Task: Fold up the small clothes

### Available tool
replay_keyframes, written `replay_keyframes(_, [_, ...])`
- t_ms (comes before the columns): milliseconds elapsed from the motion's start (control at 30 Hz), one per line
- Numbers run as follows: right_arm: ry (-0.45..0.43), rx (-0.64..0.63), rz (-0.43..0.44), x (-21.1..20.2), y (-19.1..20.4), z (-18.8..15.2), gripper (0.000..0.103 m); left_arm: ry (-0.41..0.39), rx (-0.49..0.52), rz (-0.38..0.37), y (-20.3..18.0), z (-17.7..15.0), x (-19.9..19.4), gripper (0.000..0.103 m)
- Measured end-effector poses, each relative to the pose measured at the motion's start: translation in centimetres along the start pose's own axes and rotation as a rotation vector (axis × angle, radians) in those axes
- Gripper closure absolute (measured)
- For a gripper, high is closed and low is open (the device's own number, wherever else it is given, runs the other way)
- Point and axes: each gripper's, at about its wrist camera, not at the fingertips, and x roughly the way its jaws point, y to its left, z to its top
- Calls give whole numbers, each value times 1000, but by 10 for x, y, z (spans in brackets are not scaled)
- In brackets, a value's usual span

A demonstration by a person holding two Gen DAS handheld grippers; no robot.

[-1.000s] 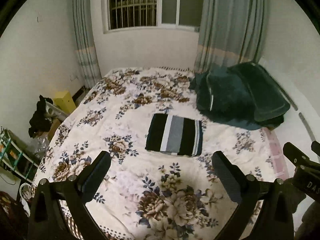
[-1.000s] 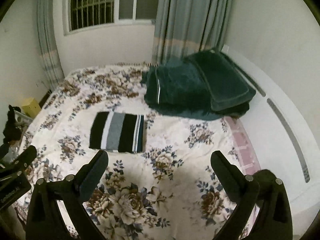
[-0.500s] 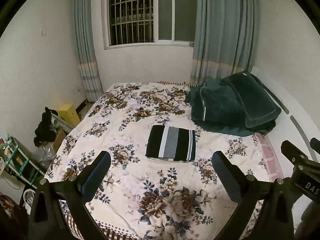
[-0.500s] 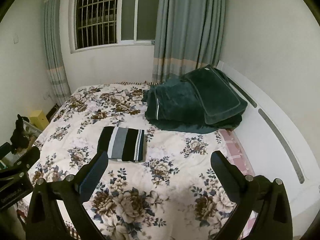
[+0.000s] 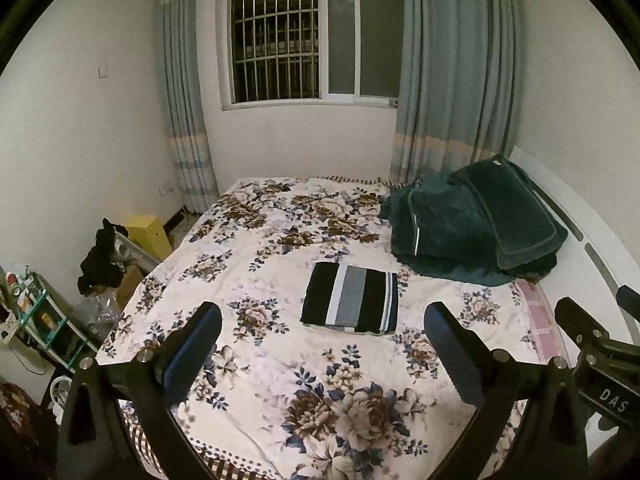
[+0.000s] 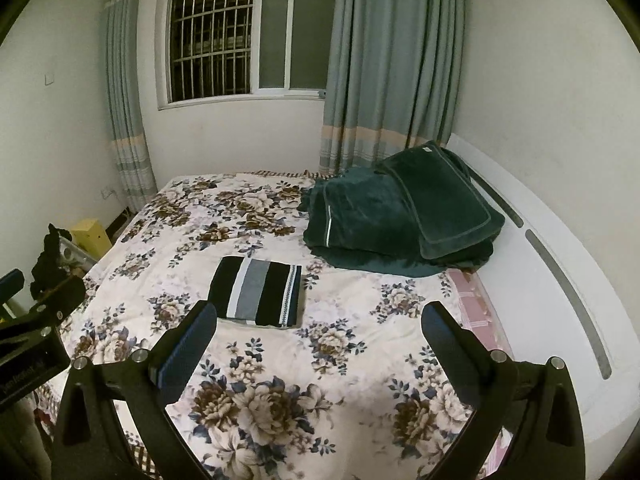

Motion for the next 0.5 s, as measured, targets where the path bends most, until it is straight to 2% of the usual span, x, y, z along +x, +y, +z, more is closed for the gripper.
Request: replay_keyframes(500, [-10, -1, 9, 2, -2, 1, 0, -7, -5, -6, 2, 0, -4, 0])
